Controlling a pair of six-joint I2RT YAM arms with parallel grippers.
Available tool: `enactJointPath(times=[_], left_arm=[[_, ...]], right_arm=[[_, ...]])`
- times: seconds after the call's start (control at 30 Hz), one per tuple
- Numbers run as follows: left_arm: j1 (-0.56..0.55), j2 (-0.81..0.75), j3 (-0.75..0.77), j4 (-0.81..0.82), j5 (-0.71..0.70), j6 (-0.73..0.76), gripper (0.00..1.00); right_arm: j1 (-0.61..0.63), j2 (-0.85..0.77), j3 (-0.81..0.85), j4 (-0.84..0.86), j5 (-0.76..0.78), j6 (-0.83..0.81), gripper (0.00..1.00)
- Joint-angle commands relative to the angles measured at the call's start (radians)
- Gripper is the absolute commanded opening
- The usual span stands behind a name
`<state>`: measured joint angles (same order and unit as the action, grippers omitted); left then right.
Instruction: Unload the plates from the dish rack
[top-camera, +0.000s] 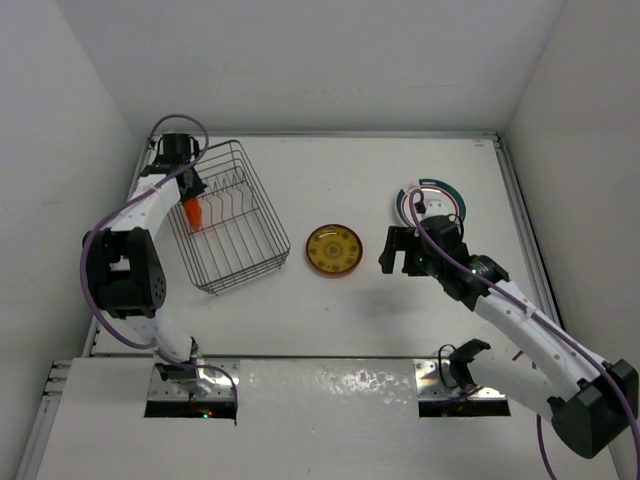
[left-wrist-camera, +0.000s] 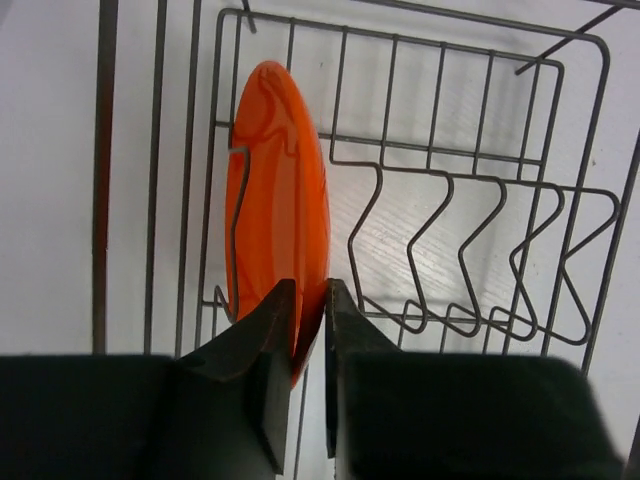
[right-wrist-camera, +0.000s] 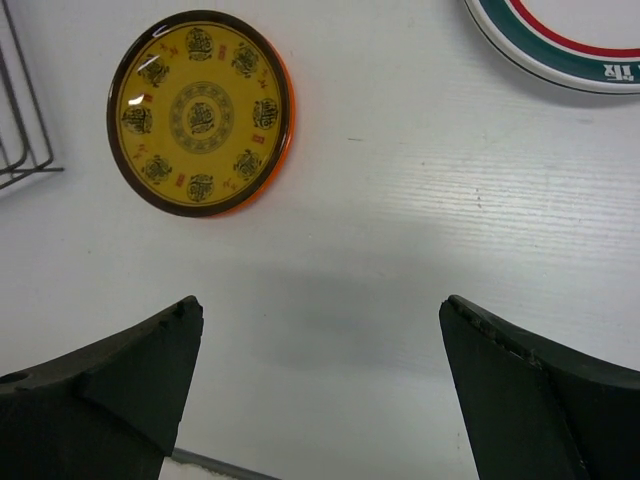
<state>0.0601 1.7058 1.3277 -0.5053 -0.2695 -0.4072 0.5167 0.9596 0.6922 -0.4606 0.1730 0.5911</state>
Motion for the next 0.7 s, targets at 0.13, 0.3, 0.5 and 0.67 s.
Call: enactJointPath(times=[0.13, 0.3, 0.5, 0.67], left_arm=[[0.007, -0.057, 0.143, -0.045, -0.063, 0.070, 0.00], [0.006, -0.106, 0.327, -0.088, 0.013, 0.191, 0.00], [-0.416, -0.147, 0.383, -0.012, 0.081, 0.584, 0.00], [-0.835, -0.152, 0.155, 0.097, -0.231, 0.861, 0.00]], right_arm=[[0.008, -0.071, 0.044, -0.027, -0.072, 0.044, 0.99], [0.006, -0.102, 0.072, -0.026, -0.061, 0.078, 0.99], [-0.027, -0.015, 0.228, 0.039, -0.070, 0.167, 0.99], [-0.251, 0.155, 0.412, 0.069, -0.427, 0.292, 0.99]])
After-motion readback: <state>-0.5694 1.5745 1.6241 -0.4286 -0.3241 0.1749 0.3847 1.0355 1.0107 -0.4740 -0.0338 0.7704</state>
